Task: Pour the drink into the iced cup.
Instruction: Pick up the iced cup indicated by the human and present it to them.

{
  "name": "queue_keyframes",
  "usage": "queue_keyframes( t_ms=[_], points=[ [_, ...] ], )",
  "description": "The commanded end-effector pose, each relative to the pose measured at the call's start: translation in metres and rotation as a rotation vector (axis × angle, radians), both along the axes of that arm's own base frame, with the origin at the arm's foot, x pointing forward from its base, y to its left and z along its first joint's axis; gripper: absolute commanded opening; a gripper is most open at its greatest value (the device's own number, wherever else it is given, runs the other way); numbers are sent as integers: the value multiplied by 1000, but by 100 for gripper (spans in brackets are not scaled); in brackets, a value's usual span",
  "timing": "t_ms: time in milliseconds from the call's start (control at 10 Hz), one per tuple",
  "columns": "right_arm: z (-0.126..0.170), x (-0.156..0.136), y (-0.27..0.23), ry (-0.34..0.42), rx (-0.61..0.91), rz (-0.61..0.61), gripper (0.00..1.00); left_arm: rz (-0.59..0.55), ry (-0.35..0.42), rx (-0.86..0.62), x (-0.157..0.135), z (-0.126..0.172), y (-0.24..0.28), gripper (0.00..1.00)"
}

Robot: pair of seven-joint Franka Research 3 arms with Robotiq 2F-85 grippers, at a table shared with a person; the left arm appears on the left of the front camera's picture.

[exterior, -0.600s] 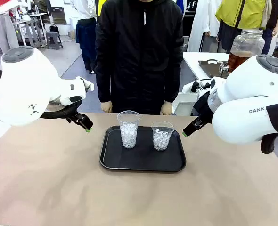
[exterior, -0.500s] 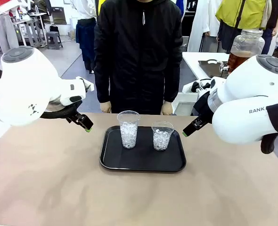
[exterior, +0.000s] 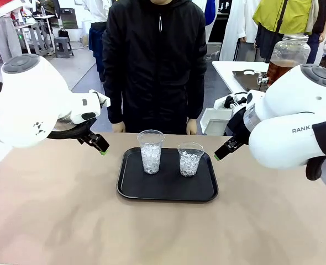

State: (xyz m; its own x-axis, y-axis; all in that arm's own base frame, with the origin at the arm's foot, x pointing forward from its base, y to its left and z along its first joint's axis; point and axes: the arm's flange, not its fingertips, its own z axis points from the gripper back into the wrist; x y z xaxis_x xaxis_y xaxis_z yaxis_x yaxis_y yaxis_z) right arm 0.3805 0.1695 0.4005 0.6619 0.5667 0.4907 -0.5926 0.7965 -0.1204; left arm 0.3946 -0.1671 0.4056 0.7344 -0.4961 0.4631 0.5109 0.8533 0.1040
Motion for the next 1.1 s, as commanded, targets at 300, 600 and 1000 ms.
queue_keyframes(
  t_ms=[300, 600, 1000],
  points=[
    [13, 1, -1, 19, 25, -4, 100, -6, -36, 7, -2, 16, -3, 100],
    [78, 4, -4, 66, 165, -2, 100, -21, -72, -76, -5, 75, 0, 100],
    [129, 17, -34, 207, 555, -36, 100, 20, 62, -454, 7, 116, 37, 100]
  ],
)
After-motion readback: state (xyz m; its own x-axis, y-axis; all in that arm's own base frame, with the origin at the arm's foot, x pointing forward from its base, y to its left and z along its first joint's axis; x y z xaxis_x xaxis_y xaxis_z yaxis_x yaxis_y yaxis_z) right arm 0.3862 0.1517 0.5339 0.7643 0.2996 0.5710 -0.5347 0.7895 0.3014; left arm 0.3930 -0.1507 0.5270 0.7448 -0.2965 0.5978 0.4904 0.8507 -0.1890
